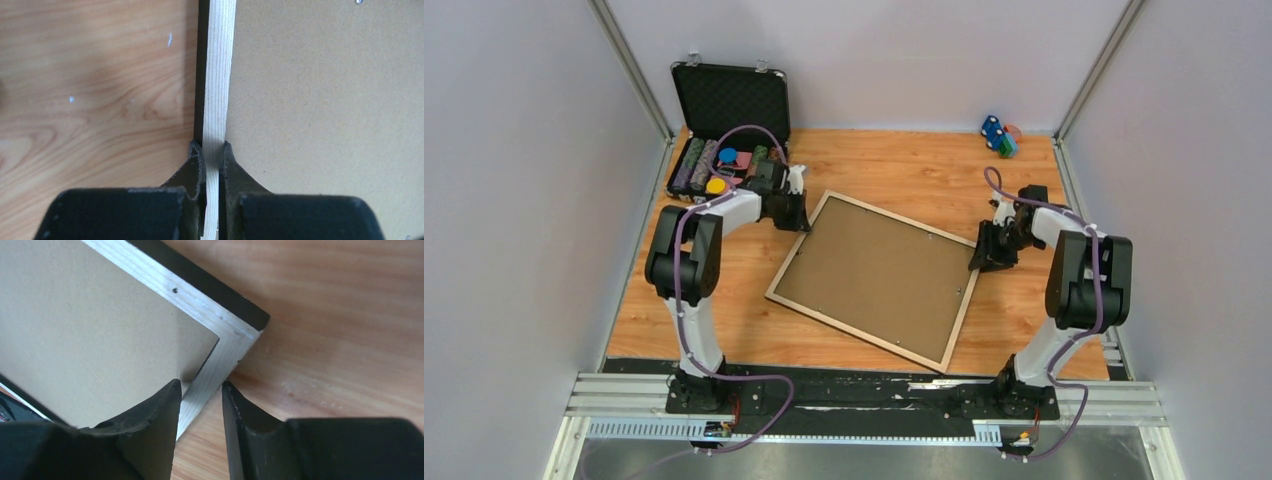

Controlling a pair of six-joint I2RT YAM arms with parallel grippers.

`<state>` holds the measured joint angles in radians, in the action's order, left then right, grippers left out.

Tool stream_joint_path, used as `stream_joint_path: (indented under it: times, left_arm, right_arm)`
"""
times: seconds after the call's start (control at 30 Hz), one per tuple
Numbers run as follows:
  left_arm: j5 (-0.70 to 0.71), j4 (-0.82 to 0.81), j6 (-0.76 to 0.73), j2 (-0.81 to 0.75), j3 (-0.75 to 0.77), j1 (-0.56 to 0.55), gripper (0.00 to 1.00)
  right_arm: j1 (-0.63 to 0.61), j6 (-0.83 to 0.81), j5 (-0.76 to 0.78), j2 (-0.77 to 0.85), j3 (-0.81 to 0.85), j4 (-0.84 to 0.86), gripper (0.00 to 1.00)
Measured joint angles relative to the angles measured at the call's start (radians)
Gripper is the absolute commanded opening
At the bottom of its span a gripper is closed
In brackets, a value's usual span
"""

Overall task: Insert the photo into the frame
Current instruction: Adjust the photo frame at the center of the board.

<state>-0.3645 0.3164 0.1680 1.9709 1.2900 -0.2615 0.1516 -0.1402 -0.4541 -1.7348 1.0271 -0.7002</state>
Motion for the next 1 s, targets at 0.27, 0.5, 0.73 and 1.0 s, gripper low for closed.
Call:
stream_joint_path:
  times: [0.27,0.5,0.73,1.0]
  left_arm:
    - [-0.021,-0.032,0.040,-0.069,-0.105,0.020,0.00]
    - [-0.063,-0.026,0.073,-0.071,-0.116,0.033,0.16]
    - [-0.142,-0.014,0.061,-0.071,-0.137,0.037,0.50]
    - [-0.218,-0.011,0.066,-0.075,-0.137,0.032,0.74]
  right_arm:
    - [0.000,0.036,-0.020,-0.151,0.201,-0.013,0.17]
    - [-0.005,0.032,-0.055,-0.333,0.452,-0.035,0.49]
    - [-0.018,0.011,-0.059,-0.383,0.541,0.000,0.65]
    - [-0.013,-0.012,-0.044,-0.236,0.331,0.028,0.71]
